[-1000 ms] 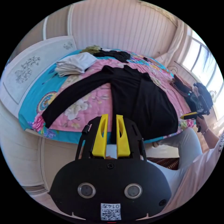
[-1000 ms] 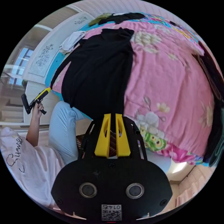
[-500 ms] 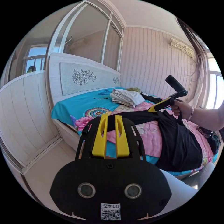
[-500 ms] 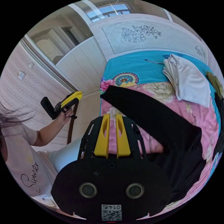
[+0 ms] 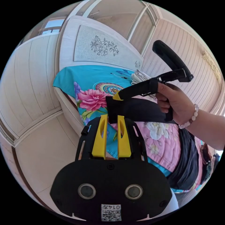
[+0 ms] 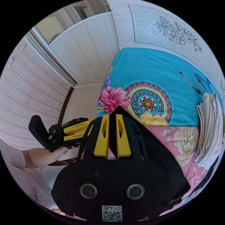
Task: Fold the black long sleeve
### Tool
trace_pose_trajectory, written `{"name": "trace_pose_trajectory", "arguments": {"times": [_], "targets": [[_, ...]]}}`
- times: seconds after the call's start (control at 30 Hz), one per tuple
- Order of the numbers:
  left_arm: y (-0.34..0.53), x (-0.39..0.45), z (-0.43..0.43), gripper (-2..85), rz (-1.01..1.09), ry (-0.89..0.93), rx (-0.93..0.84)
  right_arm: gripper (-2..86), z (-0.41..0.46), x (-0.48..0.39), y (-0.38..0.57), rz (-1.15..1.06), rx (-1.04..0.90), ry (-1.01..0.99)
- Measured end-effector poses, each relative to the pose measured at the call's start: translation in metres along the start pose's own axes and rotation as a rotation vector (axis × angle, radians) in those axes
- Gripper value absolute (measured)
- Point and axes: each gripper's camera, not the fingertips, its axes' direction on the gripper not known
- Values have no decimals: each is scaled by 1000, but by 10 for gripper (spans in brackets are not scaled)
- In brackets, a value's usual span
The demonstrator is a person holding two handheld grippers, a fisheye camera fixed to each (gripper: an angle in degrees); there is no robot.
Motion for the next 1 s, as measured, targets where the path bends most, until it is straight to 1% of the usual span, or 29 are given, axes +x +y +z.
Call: {"name": "trace_pose_trajectory", "arguments": {"times": [0.07, 0.13, 0.27, 0.43, 0.53, 0.6, 0.7, 0.8, 0.87, 1.0], "targets": [[0, 0, 8, 56, 13, 14, -24, 49, 9, -1, -5, 17, -2, 45], [2, 1, 8, 49, 37, 11, -7, 40, 28, 4, -8, 52, -79, 84], [7, 3, 0, 14, 86, 0, 3, 12, 18, 16, 1, 129, -33, -34], [9, 21, -29, -2, 157, 10, 72, 3, -29, 17, 32, 119, 102, -84], [13, 43, -49, -4, 212, 51, 120, 2, -73, 22, 69, 153, 237, -133], [19, 64, -67, -5, 240, 117, 173, 2, -111, 27, 112, 216, 363, -186], [30, 95, -86, -9, 303, 210, 219, 1, -153, 29, 175, 292, 499, -190], [43, 134, -97, -10, 400, 293, 241, 1, -188, 31, 241, 380, 597, -203], [52, 159, -101, -10, 447, 318, 246, 1, -205, 33, 279, 429, 646, -227], [72, 219, -99, -10, 551, 420, 201, 1, -242, 31, 362, 537, 730, -221]]}}
